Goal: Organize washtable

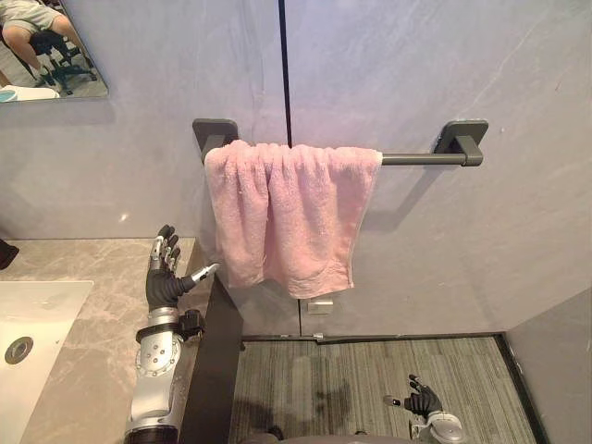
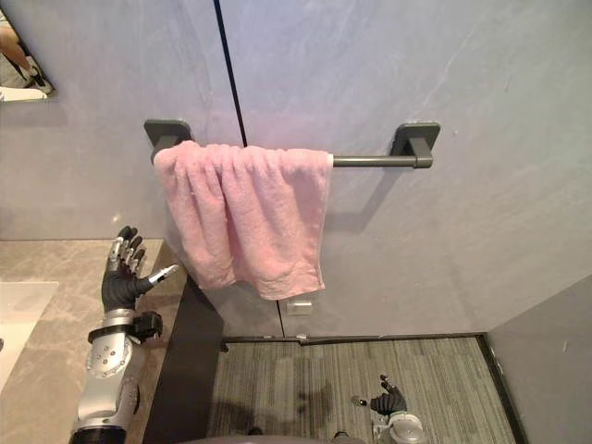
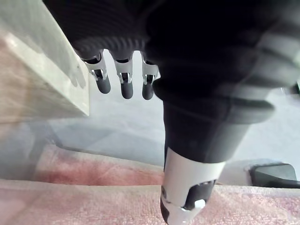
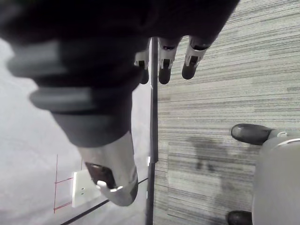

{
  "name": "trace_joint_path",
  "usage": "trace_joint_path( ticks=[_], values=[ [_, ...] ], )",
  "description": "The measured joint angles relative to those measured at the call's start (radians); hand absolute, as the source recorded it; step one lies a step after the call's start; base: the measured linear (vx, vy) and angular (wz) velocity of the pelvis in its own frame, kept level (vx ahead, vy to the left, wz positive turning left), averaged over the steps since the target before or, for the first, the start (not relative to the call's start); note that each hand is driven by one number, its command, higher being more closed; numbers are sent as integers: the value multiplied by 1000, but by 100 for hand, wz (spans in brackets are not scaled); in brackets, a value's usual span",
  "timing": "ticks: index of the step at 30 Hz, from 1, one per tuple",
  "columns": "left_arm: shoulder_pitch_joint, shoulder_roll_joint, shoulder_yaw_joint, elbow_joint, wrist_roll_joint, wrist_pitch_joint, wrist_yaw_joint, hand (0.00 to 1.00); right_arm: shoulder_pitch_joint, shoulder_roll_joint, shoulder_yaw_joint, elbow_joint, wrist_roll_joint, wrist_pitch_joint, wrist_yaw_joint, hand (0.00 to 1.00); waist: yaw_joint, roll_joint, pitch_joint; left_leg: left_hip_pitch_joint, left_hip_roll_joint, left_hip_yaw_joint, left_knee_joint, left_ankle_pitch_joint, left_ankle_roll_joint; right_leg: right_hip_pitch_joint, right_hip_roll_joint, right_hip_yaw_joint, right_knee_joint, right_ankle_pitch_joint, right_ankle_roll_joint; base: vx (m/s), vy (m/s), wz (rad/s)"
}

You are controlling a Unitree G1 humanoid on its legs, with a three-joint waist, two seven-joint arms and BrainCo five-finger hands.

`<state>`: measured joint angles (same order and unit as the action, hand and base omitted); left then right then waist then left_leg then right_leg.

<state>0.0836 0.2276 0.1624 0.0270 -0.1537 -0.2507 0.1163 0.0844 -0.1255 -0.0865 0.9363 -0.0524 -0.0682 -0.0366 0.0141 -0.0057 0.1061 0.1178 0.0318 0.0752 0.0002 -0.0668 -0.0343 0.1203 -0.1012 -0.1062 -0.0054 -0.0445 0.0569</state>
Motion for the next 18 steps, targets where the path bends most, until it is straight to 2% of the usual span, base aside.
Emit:
trace_joint_path(
  ticks=[10, 18],
  values=[
    [-89, 113, -8, 67, 52, 2, -3, 0, 1, -21, 66, -14, -22, 0, 22, 0, -4, -1, -1, 1, 0, 19, -5, 2, 2, -1, 2, 22, -29, 25, 3, -39, -13, -6],
    [-113, 145, -55, 103, 93, 6, -2, 0, -4, -21, 69, -19, -35, 0, 22, 0, -4, -6, -4, 3, -1, 18, -31, 19, 2, -3, 3, 22, -43, 35, 4, -15, -13, 1]
  ],
)
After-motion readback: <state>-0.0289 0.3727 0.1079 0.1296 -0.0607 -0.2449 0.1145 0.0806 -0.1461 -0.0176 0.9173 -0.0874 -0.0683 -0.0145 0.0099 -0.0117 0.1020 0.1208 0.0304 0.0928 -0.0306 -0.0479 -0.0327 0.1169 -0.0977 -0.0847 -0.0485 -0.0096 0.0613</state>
